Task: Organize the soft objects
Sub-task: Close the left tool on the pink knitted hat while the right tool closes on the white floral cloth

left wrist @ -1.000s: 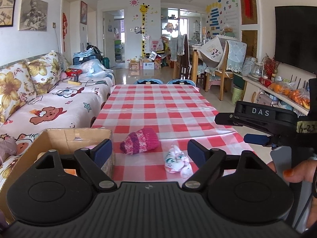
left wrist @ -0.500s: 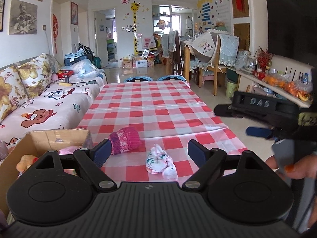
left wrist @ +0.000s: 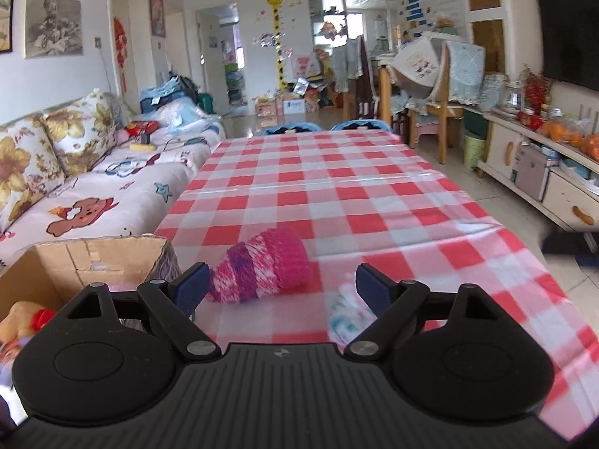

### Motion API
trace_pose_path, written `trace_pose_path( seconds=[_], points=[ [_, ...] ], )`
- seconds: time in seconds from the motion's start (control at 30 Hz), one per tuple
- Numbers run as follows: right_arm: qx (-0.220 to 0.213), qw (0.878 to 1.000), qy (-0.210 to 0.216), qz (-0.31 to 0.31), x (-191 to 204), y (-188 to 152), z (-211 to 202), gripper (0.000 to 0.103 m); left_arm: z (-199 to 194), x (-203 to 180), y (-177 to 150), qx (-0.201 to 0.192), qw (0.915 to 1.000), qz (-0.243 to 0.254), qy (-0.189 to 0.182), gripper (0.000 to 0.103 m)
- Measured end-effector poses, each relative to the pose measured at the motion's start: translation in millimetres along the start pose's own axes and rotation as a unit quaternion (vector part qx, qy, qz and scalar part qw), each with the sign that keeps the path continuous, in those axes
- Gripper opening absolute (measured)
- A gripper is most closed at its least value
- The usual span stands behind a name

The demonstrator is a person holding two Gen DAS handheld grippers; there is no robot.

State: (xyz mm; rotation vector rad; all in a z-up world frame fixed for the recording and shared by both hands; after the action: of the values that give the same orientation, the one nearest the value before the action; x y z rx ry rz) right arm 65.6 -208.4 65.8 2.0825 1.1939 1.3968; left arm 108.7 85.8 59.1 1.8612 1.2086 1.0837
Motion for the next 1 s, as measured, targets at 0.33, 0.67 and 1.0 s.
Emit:
trace_pose_path(
  seconds=[0.33, 0.67, 1.0],
  points=[
    [0.072, 0.993, 0.017, -0.097, 32, -50, 54, 0.101, 85, 6, 10, 0.048, 0.9986, -0.018, -0.01, 0.103],
    [0.111, 0.986, 0.044, -0.116, 42, -63, 99, 0.101, 125, 4, 5, 0.091, 0.9959, 0.005, 0.004, 0.103],
    [0.128, 0.981, 0.056, -0.134, 47, -72, 126, 0.101, 131, 2, -1, 0.117, 0.9928, 0.02, 0.012, 0.103]
  ],
)
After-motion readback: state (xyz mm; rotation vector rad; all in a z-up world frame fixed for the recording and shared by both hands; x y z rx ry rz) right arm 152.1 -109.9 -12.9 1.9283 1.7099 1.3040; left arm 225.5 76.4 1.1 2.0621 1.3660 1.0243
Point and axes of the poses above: each gripper's, at about its wrist camera, not at the fingertips, and z roughly the way its jaws point, x to its left, y to its top, the point moved 6 cm from there along z, roughly the way its jaws point, and after that the axes turned 12 degrees about z, right-handed, at the moved point
